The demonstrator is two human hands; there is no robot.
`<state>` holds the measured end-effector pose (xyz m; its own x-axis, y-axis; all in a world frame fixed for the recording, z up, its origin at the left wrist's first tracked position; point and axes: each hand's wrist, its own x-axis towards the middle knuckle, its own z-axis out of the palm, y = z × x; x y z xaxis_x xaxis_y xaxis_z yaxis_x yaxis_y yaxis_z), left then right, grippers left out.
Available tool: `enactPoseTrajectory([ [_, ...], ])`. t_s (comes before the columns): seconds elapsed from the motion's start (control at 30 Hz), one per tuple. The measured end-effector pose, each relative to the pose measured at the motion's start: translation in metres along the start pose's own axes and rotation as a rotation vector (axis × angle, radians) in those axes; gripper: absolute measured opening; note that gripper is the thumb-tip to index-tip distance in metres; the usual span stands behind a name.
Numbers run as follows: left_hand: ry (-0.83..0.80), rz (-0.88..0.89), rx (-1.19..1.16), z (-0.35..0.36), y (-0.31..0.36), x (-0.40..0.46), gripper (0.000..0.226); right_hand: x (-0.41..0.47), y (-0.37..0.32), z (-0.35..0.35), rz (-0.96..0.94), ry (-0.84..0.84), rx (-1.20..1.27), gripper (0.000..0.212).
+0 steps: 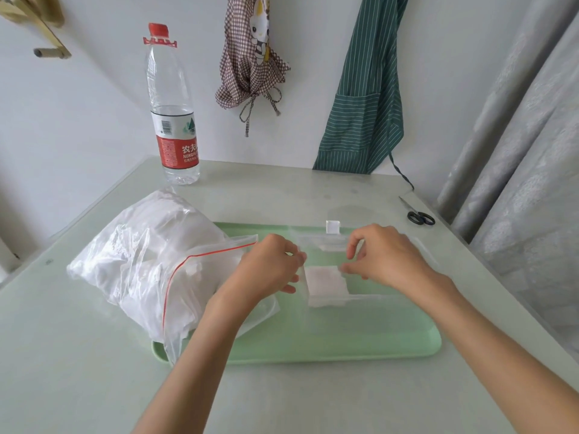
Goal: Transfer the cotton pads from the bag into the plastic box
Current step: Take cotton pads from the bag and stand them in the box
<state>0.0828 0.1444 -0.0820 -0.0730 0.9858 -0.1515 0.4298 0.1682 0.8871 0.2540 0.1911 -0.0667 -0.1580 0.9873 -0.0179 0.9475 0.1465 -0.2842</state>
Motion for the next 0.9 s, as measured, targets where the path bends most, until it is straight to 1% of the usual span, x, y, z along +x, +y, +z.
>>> enactPoseTrajectory([
  [0.03,0.0,-0.001,0.002,0.0,0.0,0.0,0.029,0.002,0.0,-0.005,-0.002,-0.055,-0.004,0.016],
  [0.1,0.003,0.002,0.012,0.0,0.002,-0.001,0.03,0.005,-0.003,-0.009,0.013,-0.283,0.03,0.009],
  [0.13,0.002,0.006,0.013,0.0,0.002,-0.001,0.03,0.006,-0.006,-0.009,0.02,-0.418,0.058,0.013],
  [0.17,0.0,0.007,0.013,0.0,0.002,0.0,0.03,0.007,-0.009,-0.008,0.016,-0.531,0.075,0.022],
  [0.2,-0.004,0.005,0.013,0.0,0.001,0.0,0.029,0.009,-0.011,-0.007,0.004,-0.608,0.079,0.033],
  [0.23,-0.005,0.003,0.013,0.0,0.001,0.0,0.029,0.009,-0.014,-0.005,-0.017,-0.652,0.077,0.042],
  [0.3,-0.002,0.007,0.018,0.0,0.001,0.001,0.028,0.008,-0.02,-0.001,-0.065,-0.671,0.065,0.051],
  [0.37,0.004,0.014,0.043,0.001,0.0,0.002,0.028,0.006,-0.022,0.001,-0.108,-0.643,0.016,0.052],
  [0.43,0.0,0.014,0.093,0.001,0.0,0.001,0.029,0.003,-0.019,0.002,-0.123,-0.593,-0.003,0.047],
  [0.5,-0.029,0.01,0.184,0.0,0.003,-0.004,0.033,-0.002,-0.015,0.002,-0.118,-0.457,0.092,0.035],
  [0.57,-0.032,0.061,0.255,-0.01,0.011,-0.014,0.037,-0.01,-0.012,0.001,-0.117,-0.259,0.254,0.025],
  [0.6,-0.013,0.109,0.253,-0.019,0.017,-0.022,0.038,-0.014,-0.012,0.0,-0.122,-0.188,0.3,0.022],
  [0.67,0.059,0.213,0.2,-0.047,0.03,-0.048,0.042,-0.022,-0.016,-0.006,-0.162,-0.085,0.299,0.019],
  [0.7,0.111,0.251,0.206,-0.062,0.035,-0.064,0.045,-0.026,-0.02,-0.01,-0.19,-0.024,0.298,0.017],
  [0.73,0.173,0.24,0.272,-0.075,0.036,-0.076,0.051,-0.031,-0.024,-0.017,-0.217,0.036,0.306,0.015],
  [0.77,0.234,0.169,0.424,-0.085,0.032,-0.083,0.061,-0.036,-0.03,-0.023,-0.248,0.08,0.322,0.013],
  [0.8,0.266,0.034,0.646,-0.092,0.026,-0.087,0.072,-0.042,-0.036,-0.028,-0.279,0.094,0.336,0.012],
  [0.83,0.254,-0.136,0.841,-0.097,0.019,-0.086,0.078,-0.048,-0.043,-0.03,-0.314,0.074,0.344,0.011],
  [0.87,0.211,-0.28,0.937,-0.099,0.01,-0.082,0.078,-0.053,-0.051,-0.03,-0.347,0.035,0.345,0.01],
  [0.9,0.181,-0.347,0.936,-0.101,0.003,-0.075,0.072,-0.057,-0.06,-0.028,-0.379,-0.007,0.339,0.01],
])
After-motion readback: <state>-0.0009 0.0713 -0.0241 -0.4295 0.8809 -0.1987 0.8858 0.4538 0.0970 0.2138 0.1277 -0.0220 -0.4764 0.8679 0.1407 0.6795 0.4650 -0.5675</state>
